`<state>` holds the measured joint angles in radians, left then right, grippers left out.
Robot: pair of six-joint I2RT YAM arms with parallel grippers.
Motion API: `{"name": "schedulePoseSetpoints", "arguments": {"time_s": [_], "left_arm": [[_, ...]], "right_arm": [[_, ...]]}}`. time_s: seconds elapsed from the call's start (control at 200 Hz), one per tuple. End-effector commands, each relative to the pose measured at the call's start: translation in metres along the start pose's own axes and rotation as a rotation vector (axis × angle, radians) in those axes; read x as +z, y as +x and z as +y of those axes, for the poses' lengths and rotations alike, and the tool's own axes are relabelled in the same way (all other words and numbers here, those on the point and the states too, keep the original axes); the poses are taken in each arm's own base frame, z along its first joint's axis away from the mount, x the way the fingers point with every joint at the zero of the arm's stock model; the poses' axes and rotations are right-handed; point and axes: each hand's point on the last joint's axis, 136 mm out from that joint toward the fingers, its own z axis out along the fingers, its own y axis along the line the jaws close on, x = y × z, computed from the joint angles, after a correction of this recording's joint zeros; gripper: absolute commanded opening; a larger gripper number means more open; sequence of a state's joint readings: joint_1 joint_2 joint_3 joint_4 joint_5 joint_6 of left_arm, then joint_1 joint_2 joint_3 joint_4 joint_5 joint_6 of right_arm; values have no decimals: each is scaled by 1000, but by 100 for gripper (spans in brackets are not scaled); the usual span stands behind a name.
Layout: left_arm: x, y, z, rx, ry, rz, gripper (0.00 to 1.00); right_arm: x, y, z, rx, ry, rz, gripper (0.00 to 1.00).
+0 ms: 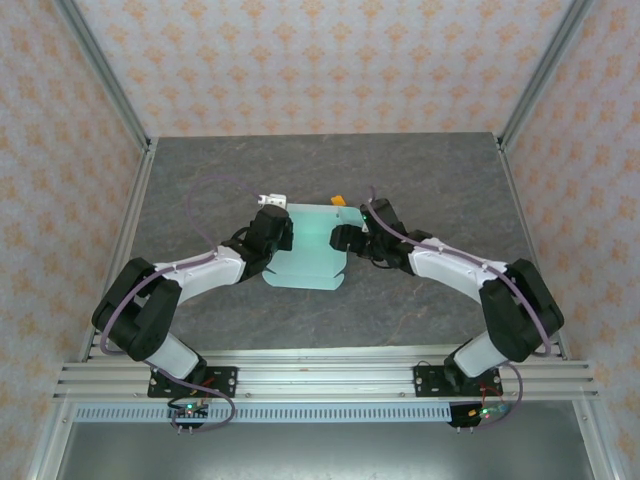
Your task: Fold the paper box
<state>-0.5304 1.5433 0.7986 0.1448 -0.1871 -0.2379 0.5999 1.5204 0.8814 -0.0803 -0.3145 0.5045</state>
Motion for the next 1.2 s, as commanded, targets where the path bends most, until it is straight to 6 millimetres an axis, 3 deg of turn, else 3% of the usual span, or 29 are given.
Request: {"name": "schedulePoseSetpoints", "arguments": {"time_s": [0.0, 0.365, 0.54, 1.191], "left_arm": [[-5, -14, -5, -17, 13, -25, 8], [-6, -15, -6, -16, 16, -27, 8], [-6, -14, -5, -16, 15, -26, 8], [-5, -13, -7, -20, 26, -23, 8]], "right_arm": [[11, -9, 5, 11, -27, -51, 81], [30, -10, -1, 24, -16, -74, 83], [31, -14, 6, 24, -55, -87, 81], [19, -14, 41, -17, -213, -103, 57]]}}
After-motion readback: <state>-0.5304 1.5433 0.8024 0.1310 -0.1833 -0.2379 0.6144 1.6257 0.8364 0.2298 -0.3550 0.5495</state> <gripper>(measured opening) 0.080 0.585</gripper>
